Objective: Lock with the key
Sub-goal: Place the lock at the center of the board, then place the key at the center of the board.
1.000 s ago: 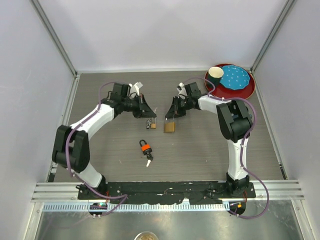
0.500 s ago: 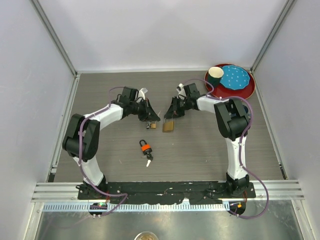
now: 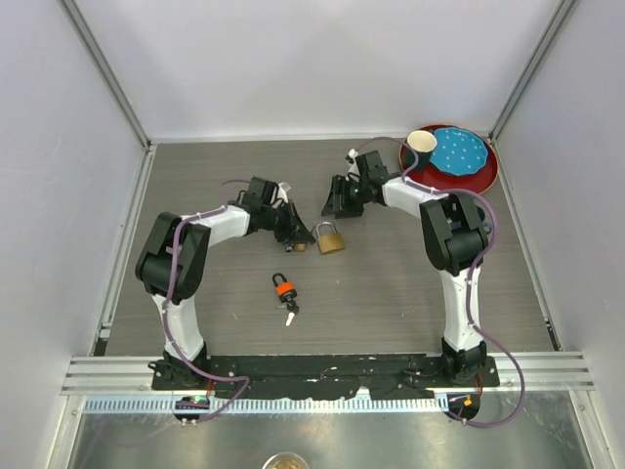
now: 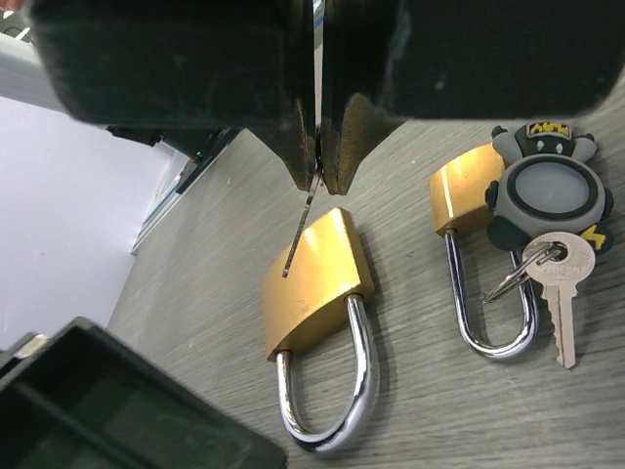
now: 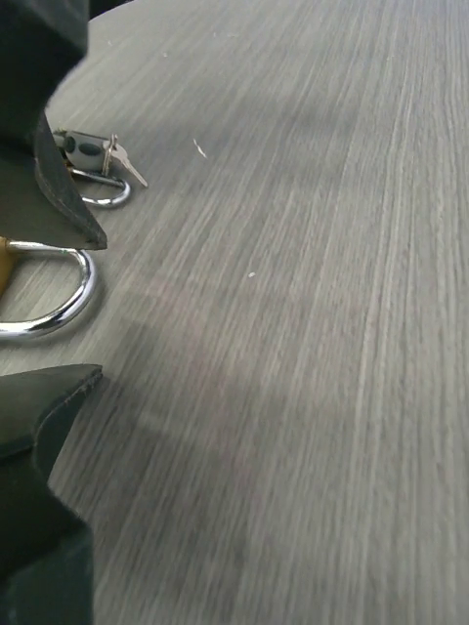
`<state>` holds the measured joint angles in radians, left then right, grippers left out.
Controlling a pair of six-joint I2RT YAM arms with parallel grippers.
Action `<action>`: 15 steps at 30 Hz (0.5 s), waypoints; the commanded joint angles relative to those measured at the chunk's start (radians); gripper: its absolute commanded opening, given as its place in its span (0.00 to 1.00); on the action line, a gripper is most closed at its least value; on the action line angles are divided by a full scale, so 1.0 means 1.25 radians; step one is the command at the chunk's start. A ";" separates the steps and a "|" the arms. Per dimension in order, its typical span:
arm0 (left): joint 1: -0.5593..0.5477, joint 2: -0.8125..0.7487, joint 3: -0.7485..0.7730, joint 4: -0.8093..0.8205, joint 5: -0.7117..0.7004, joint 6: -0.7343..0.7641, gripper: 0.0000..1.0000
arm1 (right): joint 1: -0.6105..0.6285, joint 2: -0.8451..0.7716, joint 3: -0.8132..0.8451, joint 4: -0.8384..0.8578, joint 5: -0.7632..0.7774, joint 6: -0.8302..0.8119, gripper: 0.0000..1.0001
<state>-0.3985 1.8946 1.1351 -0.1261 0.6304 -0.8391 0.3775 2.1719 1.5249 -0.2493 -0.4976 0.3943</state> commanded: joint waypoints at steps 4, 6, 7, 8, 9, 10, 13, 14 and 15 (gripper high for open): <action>-0.026 0.018 0.025 0.017 -0.031 -0.010 0.08 | -0.004 -0.054 0.042 -0.077 0.135 -0.052 0.63; -0.027 0.020 0.029 0.005 -0.039 -0.009 0.13 | -0.004 -0.075 0.037 -0.078 0.143 -0.050 0.63; -0.027 0.016 0.030 0.001 -0.040 -0.007 0.23 | -0.004 -0.082 0.035 -0.078 0.142 -0.050 0.64; -0.027 0.012 0.030 0.003 -0.043 -0.006 0.29 | -0.004 -0.102 0.033 -0.079 0.137 -0.047 0.64; -0.027 -0.005 0.030 0.001 -0.056 -0.006 0.34 | -0.004 -0.114 0.028 -0.078 0.137 -0.047 0.64; -0.027 -0.012 0.032 -0.012 -0.065 0.002 0.44 | -0.004 -0.122 0.026 -0.078 0.133 -0.044 0.65; -0.026 -0.056 0.049 -0.044 -0.107 0.020 0.56 | -0.004 -0.172 0.011 -0.077 0.126 -0.039 0.68; -0.027 -0.066 0.052 -0.056 -0.112 0.026 0.58 | -0.004 -0.181 0.007 -0.074 0.122 -0.039 0.68; -0.027 -0.077 0.059 -0.056 -0.116 0.027 0.60 | -0.004 -0.201 0.001 -0.074 0.118 -0.038 0.69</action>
<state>-0.4320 1.9083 1.1503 -0.1627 0.5426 -0.8387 0.3752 2.0598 1.5341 -0.3607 -0.3523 0.3565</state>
